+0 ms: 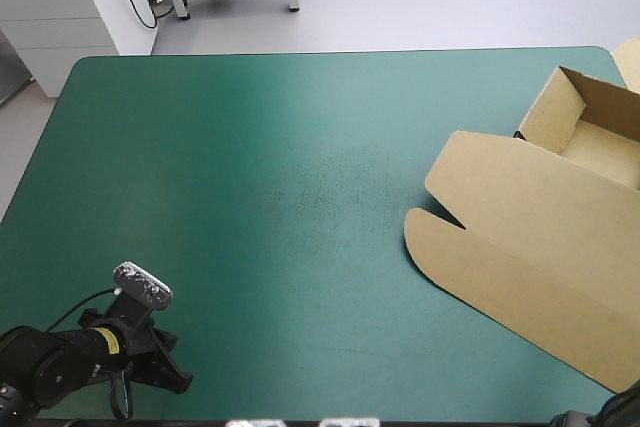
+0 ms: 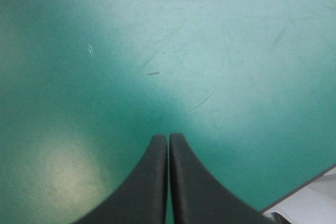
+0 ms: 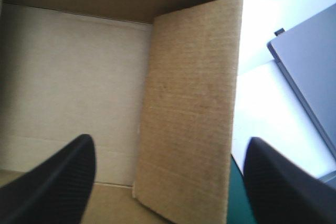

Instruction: Fold the box

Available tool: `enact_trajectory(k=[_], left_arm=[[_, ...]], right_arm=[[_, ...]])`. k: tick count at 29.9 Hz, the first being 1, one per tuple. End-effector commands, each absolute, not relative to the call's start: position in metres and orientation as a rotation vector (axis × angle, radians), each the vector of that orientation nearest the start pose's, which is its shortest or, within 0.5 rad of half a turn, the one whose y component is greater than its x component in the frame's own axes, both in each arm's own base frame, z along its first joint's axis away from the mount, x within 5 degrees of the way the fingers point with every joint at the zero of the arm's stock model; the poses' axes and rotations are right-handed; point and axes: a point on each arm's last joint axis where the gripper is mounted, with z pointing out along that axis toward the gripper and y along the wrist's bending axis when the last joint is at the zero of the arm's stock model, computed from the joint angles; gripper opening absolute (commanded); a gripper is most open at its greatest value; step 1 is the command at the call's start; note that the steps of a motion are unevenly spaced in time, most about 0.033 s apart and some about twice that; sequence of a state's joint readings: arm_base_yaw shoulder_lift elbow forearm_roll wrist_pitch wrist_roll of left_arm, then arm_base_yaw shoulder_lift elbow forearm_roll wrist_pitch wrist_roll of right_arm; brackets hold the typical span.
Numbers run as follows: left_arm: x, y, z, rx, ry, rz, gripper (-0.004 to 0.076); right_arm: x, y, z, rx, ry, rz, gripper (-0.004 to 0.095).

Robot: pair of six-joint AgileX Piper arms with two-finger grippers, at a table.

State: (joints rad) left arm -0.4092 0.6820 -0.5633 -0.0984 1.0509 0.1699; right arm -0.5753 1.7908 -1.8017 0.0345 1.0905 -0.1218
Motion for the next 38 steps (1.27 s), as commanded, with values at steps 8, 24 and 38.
enact_trajectory(k=[8,24,38], left_arm=[[0.092,-0.049,0.274,0.698,2.5,-0.228,-0.0008],[0.098,-0.055,0.275,0.581,2.427,-0.321,-0.0008],[0.08,-0.047,0.268,0.575,2.36,-0.334,-0.0008]], right_arm=[[0.303,-0.148,0.432,0.272,2.395,0.104,-0.001],[0.255,0.02,0.392,-0.407,2.385,0.247,-0.001],[0.136,0.039,0.318,-0.528,2.318,0.304,-0.0019]])
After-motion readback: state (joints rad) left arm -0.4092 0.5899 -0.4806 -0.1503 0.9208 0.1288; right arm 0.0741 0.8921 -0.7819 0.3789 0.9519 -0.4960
